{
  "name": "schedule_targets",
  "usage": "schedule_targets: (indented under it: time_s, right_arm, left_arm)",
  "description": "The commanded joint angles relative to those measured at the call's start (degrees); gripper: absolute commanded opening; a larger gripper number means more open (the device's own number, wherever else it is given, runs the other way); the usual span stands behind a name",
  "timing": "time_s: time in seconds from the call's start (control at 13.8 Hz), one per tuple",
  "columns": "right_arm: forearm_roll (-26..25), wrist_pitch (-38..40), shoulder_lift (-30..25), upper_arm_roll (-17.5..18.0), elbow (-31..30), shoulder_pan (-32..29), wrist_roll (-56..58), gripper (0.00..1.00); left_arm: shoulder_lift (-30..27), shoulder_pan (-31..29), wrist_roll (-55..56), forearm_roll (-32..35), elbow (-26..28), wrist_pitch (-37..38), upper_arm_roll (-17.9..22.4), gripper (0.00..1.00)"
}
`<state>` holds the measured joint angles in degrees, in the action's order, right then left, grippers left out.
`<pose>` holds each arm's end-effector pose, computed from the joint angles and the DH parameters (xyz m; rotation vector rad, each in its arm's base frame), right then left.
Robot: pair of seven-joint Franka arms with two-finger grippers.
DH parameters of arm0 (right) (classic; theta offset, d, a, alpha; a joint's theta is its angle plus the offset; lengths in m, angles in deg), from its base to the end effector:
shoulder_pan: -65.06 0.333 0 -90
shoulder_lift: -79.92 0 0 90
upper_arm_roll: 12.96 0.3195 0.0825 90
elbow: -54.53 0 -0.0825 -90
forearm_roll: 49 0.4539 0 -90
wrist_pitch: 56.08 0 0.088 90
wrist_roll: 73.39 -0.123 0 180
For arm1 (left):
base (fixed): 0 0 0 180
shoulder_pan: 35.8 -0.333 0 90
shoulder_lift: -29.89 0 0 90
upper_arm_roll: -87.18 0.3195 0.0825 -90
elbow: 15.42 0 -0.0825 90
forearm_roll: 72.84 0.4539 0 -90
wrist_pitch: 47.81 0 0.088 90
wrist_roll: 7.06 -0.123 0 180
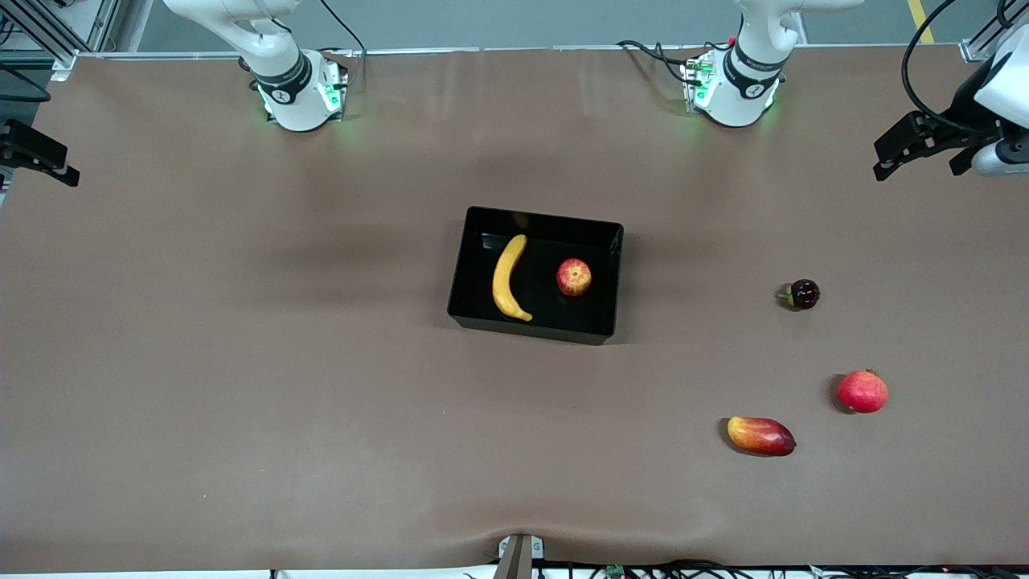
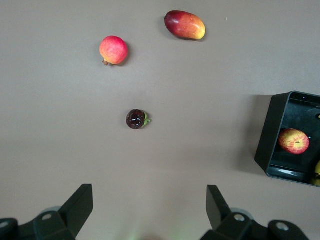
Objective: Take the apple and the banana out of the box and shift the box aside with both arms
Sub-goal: 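Move the left gripper over the black box toward the small apple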
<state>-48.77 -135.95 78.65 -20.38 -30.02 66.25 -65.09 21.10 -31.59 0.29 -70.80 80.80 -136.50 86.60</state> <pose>0.5935 -0.0652 0.6612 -3.1254 -0.0576 0.0912 0.5715 -0.0438 0.6432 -3.1059 -0.0714 -0.0401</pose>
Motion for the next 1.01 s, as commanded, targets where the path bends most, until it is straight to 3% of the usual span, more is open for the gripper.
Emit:
schedule_targets:
  time_s: [0.0, 0.22, 0.65, 0.94]
  right_arm:
    - [0.3, 0.1, 0.1, 0.5, 0.4, -1.0, 0.7, 1.0]
    - [0.3, 0.1, 0.1, 0.5, 0.4, -1.0, 0.7, 1.0]
    - [0.1, -0.3, 1.4, 0.5, 0.4, -1.2, 0.7, 1.0]
    - [0.1, -1.2, 1.7, 0.5, 0.4, -1.1, 0.7, 1.0]
  left_arm:
    - [0.5, -0.4, -1.3, -1.2, -1.2, 0.3, 0.1, 1.0]
    - [1.1, 0.2, -0.7, -1.3, -1.1, 1.1, 0.0, 1.0]
    - [7.8, 2.7, 2.9, -5.5, -1.3, 0.9, -2.3, 1.0]
    - [12.7, 3.8, 16.9, -4.9, 0.7, -5.4, -9.7, 1.0]
